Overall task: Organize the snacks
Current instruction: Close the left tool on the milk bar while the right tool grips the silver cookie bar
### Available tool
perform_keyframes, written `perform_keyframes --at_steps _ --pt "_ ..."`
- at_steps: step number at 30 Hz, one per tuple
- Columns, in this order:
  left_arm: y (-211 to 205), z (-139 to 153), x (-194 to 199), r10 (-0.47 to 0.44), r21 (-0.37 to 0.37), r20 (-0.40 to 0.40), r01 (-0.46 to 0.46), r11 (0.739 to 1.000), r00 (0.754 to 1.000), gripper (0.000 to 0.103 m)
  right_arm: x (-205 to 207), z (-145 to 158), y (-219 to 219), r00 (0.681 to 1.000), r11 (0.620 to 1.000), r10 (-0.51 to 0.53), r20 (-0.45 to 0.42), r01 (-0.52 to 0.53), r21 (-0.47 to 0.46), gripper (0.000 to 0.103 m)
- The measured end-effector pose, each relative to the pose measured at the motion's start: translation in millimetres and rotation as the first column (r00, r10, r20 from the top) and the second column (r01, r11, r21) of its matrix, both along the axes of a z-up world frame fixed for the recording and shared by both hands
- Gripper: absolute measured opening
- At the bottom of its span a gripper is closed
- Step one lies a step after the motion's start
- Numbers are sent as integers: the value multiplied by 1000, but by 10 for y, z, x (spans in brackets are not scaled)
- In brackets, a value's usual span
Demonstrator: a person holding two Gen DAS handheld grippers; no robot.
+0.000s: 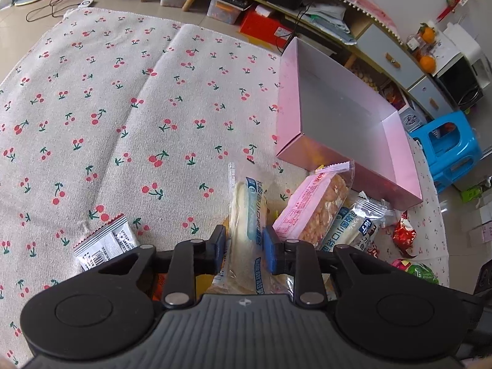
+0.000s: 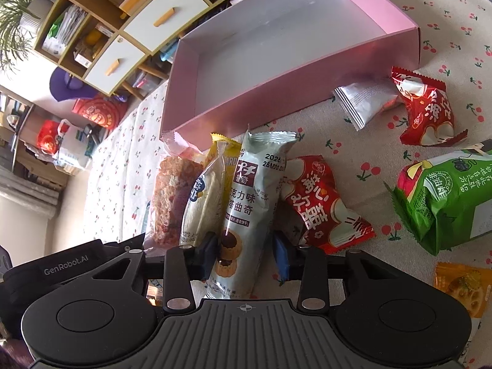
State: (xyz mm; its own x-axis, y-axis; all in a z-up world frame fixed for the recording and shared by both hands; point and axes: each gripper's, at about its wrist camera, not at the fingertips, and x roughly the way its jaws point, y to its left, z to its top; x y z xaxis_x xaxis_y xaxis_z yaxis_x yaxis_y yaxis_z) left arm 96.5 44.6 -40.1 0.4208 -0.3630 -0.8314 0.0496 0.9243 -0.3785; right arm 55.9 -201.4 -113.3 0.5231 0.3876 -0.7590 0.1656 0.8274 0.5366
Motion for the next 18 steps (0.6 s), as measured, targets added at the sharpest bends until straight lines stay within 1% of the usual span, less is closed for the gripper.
perform_keyframes --at_steps 4,8,10,13,18 --pt "-1 49 -15 8 -1 18 -8 1000 1000 19 -5 33 2 1000 1000 -4 -2 3 -5 30" --pt "-34 136 -14 19 -3 56 -19 1000 998 18 10 91 -10 1000 1000 -21 -13 21 -8 30" --pt "-20 181 -28 26 -12 68 -25 1000 997 18 -15 123 -39 1000 1000 -30 -9 30 3 30" --pt "-17 261 -56 32 -24 87 -30 999 996 18 -46 192 -65 999 999 -38 3 38 -3 29" --pt "2 363 -96 42 -20 110 -40 999 993 17 -95 309 -129 999 999 -50 9 50 12 29"
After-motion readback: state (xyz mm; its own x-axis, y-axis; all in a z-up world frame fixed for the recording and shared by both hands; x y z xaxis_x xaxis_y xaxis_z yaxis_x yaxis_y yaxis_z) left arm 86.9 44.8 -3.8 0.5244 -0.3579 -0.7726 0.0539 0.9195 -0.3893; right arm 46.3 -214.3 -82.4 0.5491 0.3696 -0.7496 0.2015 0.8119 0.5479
